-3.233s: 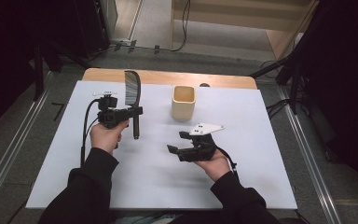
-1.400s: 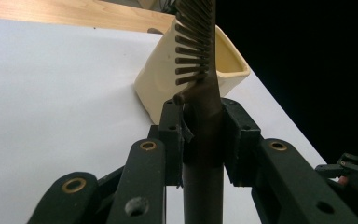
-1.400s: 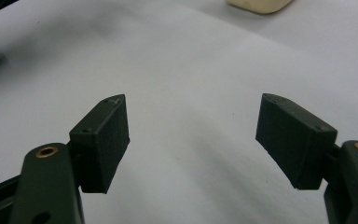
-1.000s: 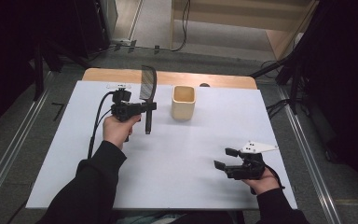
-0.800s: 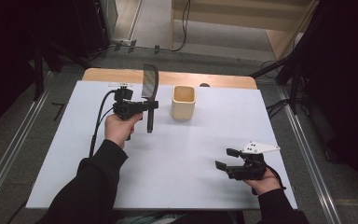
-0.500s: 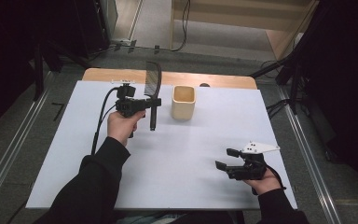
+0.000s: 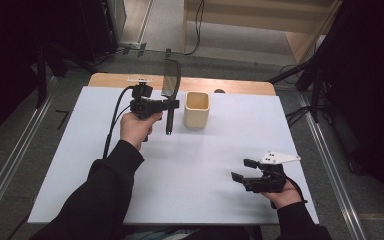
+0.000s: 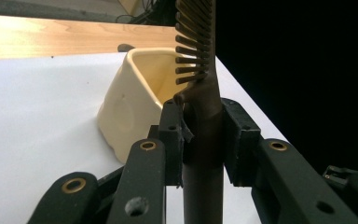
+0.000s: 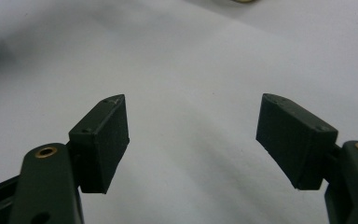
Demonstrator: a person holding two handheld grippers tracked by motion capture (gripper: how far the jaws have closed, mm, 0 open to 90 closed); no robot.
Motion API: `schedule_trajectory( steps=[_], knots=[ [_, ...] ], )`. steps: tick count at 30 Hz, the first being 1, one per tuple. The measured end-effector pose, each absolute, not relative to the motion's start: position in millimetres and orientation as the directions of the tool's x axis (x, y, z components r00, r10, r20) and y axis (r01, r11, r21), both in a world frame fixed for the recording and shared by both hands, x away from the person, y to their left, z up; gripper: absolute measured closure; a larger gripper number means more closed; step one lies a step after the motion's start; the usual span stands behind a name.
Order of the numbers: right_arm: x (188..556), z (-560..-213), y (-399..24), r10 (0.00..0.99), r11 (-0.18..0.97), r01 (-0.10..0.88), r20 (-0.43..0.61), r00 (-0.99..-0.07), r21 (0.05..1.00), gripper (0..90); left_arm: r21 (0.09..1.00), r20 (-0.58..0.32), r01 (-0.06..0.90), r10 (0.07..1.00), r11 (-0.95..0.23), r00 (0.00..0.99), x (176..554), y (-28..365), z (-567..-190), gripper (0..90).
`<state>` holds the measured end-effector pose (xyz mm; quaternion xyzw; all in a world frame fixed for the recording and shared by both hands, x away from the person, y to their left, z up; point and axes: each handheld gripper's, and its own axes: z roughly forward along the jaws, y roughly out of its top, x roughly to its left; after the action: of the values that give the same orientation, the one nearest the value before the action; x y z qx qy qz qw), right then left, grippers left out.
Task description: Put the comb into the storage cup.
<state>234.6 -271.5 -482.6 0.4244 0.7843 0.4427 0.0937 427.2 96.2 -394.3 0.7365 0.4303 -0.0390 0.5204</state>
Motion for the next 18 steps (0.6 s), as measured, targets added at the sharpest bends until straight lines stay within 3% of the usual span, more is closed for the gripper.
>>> schedule_trajectory(
  steps=[18],
  knots=[
    [235, -481, -271, 0.755, 0.250, 0.588, 0.225, -0.616, 0.770, 23.5, 0.742, -0.519, 0.668, 0.574, -0.066, 0.633, 439, 78, -387, 72.9]
  ],
)
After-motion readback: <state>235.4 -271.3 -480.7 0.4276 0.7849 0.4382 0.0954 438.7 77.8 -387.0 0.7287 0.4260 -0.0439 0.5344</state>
